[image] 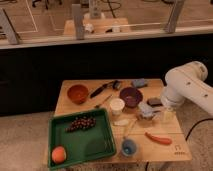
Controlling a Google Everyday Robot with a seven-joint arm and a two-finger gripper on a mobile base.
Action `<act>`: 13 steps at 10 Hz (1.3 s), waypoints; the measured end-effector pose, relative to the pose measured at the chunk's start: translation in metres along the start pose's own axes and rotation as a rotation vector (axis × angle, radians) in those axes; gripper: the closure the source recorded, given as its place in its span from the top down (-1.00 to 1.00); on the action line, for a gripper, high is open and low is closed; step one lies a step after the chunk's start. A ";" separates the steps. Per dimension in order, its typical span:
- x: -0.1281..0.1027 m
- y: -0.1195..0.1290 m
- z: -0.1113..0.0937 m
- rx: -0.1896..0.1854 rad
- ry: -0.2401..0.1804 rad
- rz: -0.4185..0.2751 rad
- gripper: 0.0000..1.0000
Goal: Place eraser in table surface
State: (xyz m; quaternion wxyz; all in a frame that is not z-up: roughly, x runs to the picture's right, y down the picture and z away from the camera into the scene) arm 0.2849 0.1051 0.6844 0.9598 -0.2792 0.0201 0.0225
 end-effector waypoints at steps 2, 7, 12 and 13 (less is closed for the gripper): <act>0.000 0.000 0.000 0.000 0.000 0.000 0.60; 0.000 0.000 0.000 0.000 0.000 0.000 0.60; 0.004 -0.003 0.002 0.010 0.015 0.000 0.60; 0.013 -0.009 0.007 0.021 0.046 -0.003 0.60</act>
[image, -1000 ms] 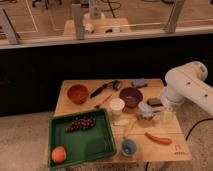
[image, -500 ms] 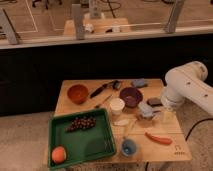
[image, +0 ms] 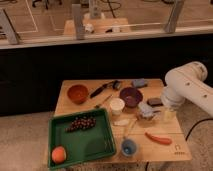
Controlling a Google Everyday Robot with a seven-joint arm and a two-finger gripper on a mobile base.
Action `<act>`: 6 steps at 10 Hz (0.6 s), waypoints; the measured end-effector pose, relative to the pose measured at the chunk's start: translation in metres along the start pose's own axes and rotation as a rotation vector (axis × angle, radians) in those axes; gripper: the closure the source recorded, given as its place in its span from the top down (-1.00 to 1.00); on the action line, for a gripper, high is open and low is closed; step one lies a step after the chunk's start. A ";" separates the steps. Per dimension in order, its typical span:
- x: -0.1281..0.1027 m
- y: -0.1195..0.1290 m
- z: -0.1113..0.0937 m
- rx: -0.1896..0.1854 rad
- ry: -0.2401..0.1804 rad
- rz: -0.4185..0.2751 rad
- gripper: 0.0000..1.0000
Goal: Place eraser in table surface
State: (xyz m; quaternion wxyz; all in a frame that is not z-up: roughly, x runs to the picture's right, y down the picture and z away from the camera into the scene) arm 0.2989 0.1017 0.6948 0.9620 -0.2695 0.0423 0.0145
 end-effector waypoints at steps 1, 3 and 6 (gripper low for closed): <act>0.009 -0.016 0.007 0.029 0.033 -0.007 0.60; 0.032 -0.038 0.019 0.072 0.048 -0.020 0.60; 0.072 -0.082 0.044 0.136 0.023 -0.059 0.60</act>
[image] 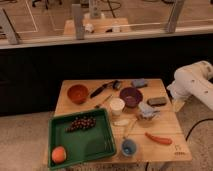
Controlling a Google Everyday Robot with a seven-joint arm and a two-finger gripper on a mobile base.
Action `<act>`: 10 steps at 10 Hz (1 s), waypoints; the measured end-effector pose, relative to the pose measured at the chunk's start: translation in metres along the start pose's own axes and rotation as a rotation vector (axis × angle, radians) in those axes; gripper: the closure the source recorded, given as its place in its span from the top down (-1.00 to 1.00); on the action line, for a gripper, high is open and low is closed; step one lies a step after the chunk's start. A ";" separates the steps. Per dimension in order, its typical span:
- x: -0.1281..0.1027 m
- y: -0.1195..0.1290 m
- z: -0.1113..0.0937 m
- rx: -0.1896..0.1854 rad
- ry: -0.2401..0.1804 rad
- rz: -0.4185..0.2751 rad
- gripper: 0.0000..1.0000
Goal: Place eraser in table surface
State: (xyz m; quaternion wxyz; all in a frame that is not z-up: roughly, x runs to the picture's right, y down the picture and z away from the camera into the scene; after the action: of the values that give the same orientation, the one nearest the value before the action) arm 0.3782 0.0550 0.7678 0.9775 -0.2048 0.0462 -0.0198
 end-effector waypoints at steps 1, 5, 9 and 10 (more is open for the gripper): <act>0.012 -0.010 0.011 0.013 0.008 -0.004 0.60; 0.043 -0.029 0.038 0.010 0.074 0.051 0.60; 0.044 -0.028 0.038 0.009 0.076 0.052 0.60; 0.044 -0.028 0.038 0.009 0.076 0.052 0.60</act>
State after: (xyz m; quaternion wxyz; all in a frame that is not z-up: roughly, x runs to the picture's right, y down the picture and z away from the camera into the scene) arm 0.4255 0.0416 0.8100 0.9762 -0.1982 0.0886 -0.0023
